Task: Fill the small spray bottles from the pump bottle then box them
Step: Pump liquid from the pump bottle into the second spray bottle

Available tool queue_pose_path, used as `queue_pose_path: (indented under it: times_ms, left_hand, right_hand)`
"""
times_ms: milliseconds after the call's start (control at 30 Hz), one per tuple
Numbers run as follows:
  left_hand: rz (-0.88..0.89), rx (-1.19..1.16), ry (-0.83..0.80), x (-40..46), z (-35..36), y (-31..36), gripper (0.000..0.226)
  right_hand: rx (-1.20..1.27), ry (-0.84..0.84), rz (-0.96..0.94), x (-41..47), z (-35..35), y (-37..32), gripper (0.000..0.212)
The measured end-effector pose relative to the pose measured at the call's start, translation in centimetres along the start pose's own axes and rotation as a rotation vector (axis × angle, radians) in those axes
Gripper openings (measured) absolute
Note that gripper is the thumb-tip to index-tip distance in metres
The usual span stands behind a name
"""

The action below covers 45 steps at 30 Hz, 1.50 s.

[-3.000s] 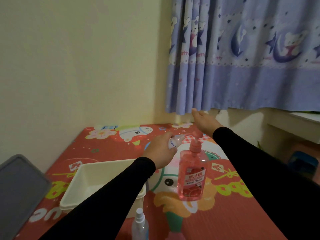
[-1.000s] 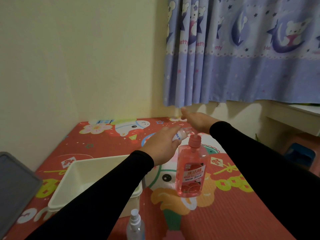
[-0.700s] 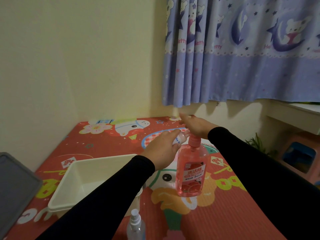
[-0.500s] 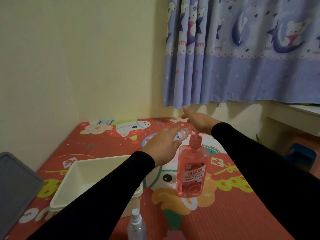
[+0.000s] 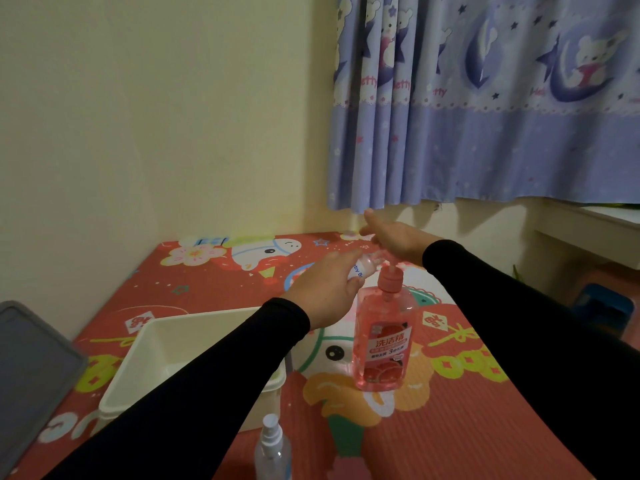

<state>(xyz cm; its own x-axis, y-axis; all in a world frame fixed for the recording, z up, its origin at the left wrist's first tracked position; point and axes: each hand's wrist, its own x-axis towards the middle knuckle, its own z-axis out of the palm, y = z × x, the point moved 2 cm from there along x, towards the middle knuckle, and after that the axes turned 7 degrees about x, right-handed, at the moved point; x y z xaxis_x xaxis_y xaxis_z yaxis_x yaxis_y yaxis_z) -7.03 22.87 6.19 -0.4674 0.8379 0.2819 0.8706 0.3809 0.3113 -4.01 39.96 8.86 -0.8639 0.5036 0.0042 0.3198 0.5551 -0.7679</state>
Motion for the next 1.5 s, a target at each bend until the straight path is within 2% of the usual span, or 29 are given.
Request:
queue_pose_path:
  times_ms: [67, 167, 267, 300, 467, 567, 667, 700, 833, 900, 1000, 1100, 1200, 1333, 1500]
  left_hand:
    - [0.007, -0.001, 0.003, 0.0, -0.2, 0.1, 0.047]
    - [0.003, 0.003, -0.005, 0.0, 0.5, -0.1, 0.044]
    - [0.001, 0.003, -0.032, -0.3, 1.2, -0.2, 0.042]
    - [-0.001, 0.003, -0.04, -0.3, 1.2, -0.3, 0.043]
    - [-0.006, 0.021, -0.046, -0.3, 0.3, -0.1, 0.046]
    - [0.012, 0.031, -0.029, -0.2, -0.4, 0.2, 0.049]
    - [0.004, 0.029, -0.036, -0.2, 0.1, 0.0, 0.048]
    - [-0.004, 0.025, -0.043, -0.2, 0.4, -0.1, 0.048]
    - [-0.009, 0.035, -0.072, -0.4, 1.1, -0.2, 0.048]
    - [-0.011, 0.041, -0.077, -0.4, 0.8, -0.2, 0.049]
    - [-0.009, 0.019, -0.055, -0.3, 0.0, -0.1, 0.049]
    - [0.013, 0.012, -0.035, -0.3, -0.4, 0.1, 0.049]
    - [0.0, 0.012, -0.043, -0.3, 0.1, -0.2, 0.049]
    - [-0.003, 0.019, -0.07, -0.3, 1.1, -0.5, 0.049]
    - [-0.006, 0.015, -0.077, -0.4, 0.3, -0.3, 0.049]
  right_hand:
    - [0.023, -0.012, -0.006, 0.0, -0.1, -0.2, 0.079]
    - [-0.017, 0.022, 0.024, 0.6, 0.4, 0.8, 0.097]
    - [-0.015, 0.011, -0.01, 0.7, 1.1, 1.5, 0.075]
    - [-0.014, 0.011, -0.013, 0.3, 1.1, 1.3, 0.073]
    - [-0.028, 0.014, 0.019, -0.3, 0.4, 0.5, 0.097]
    - [0.002, -0.015, 0.008, -0.6, -0.1, -0.4, 0.081]
    - [-0.04, 0.011, 0.024, 0.1, 0.3, 0.5, 0.094]
    - [-0.041, 0.017, 0.011, 0.4, 0.6, 1.0, 0.092]
    - [0.002, -0.018, -0.017, 0.2, 1.2, 1.4, 0.068]
    - [-0.003, -0.026, -0.023, 0.0, 1.0, 1.2, 0.071]
    - [-0.002, -0.035, -0.006, -0.1, 0.3, 0.5, 0.086]
    - [0.0, -0.056, -0.033, 0.1, -0.1, 0.0, 0.079]
    - [-0.015, -0.043, -0.016, 0.7, 0.3, 0.8, 0.084]
    - [0.053, -0.053, -0.018, 0.7, 1.2, 1.6, 0.069]
    - [0.004, -0.036, -0.024, 0.4, 0.6, 1.1, 0.077]
